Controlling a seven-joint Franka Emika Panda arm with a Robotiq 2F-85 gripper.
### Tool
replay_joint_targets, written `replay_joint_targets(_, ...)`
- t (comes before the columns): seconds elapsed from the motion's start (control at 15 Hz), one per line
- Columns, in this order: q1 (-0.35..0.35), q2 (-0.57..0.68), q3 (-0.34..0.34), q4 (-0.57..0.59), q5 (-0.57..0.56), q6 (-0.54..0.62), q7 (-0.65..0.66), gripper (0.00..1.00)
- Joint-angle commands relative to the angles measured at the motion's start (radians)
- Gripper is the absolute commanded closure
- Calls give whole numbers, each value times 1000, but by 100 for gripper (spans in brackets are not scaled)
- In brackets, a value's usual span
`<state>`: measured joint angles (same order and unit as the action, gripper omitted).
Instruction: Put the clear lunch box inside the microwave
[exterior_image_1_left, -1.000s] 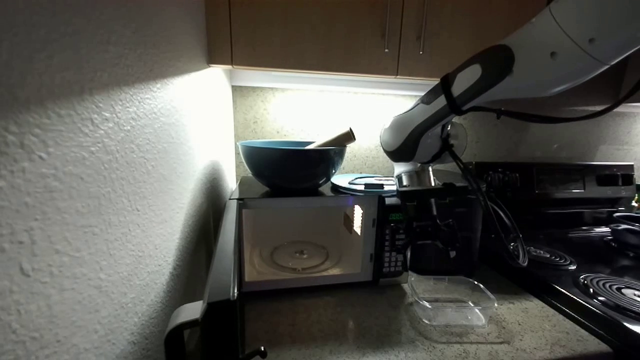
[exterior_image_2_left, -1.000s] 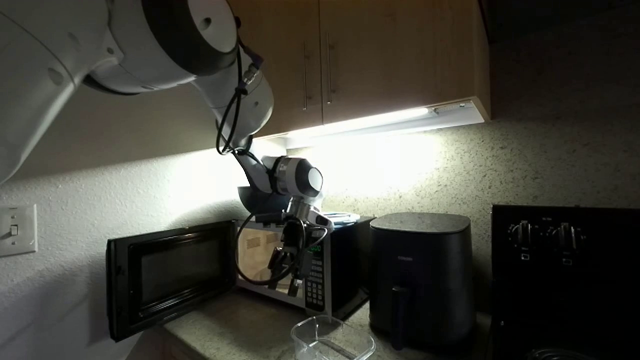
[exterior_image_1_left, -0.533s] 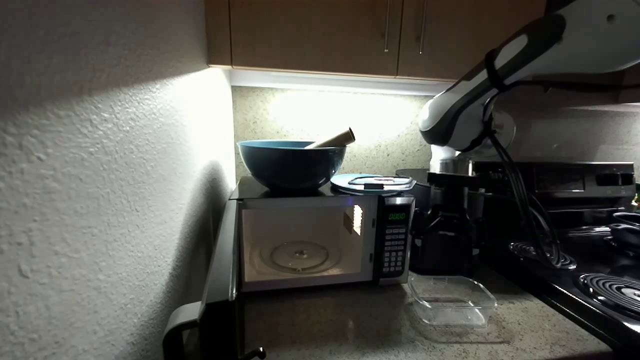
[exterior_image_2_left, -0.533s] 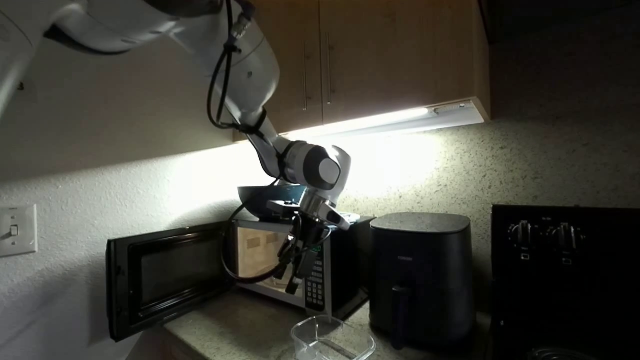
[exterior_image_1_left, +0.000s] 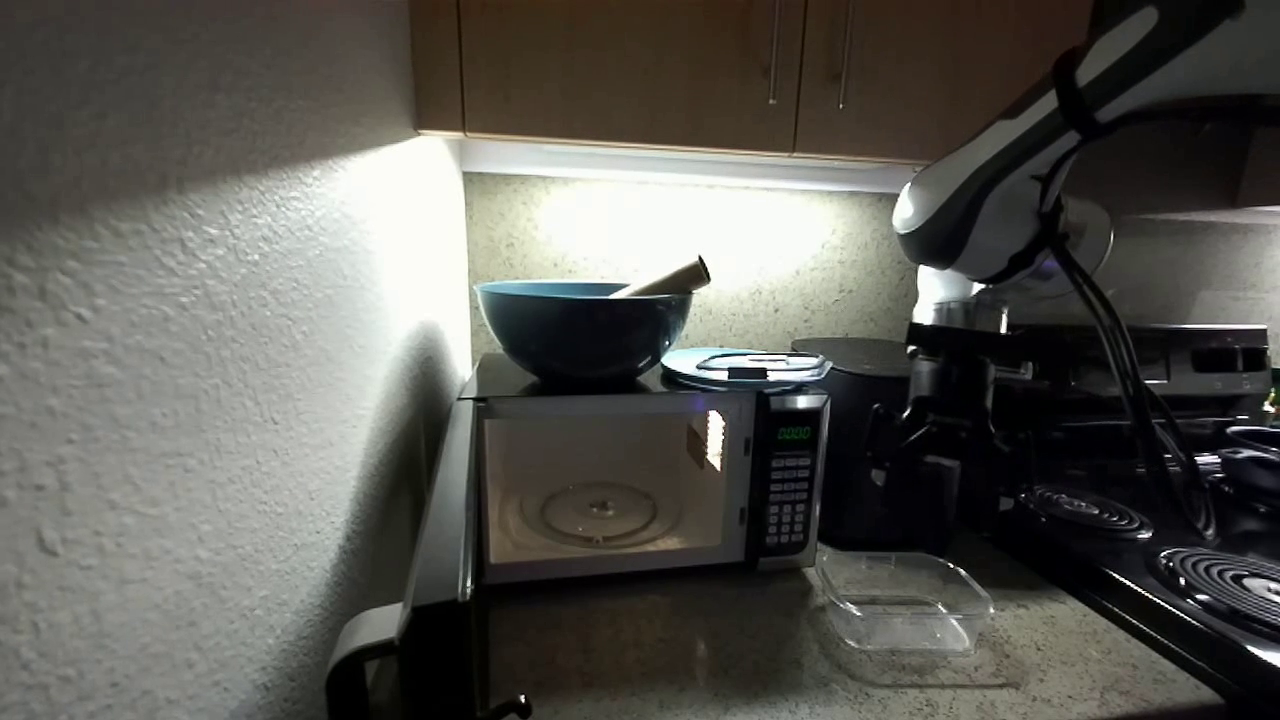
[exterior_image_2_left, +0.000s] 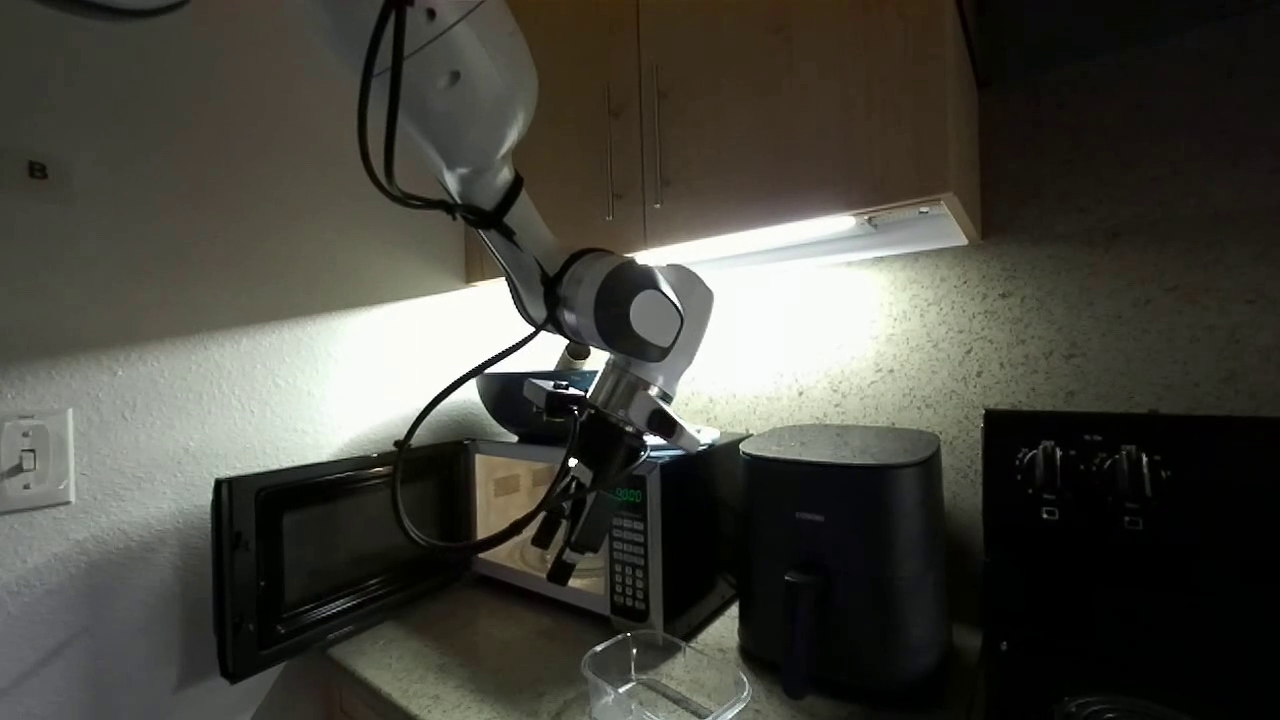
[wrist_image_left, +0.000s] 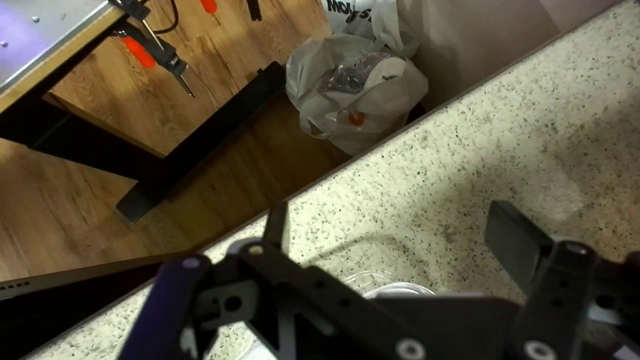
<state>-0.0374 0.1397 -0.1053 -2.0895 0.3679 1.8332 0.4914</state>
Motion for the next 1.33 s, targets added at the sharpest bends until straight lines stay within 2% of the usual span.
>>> replay_joint_targets(0.0,-24,-11,-15,-73,-13,35,17,0)
replay_joint_targets(0.27,-57,62,-48,-63,2,2,8,0)
replay_joint_targets(0.8,-66,153,-54,-43,10,60,4,0)
replay_joint_targets(0.87,-67,157,-53,-47,19,77,2,0)
replay_joint_targets(1.07,-61,176,-38,-54,31,247,-51,0)
replay_joint_targets(1.13,-56,190,-34,-32,6,194,-19,0)
replay_joint_targets(1.27,-61,181,-37,-40,2,195,-13,0)
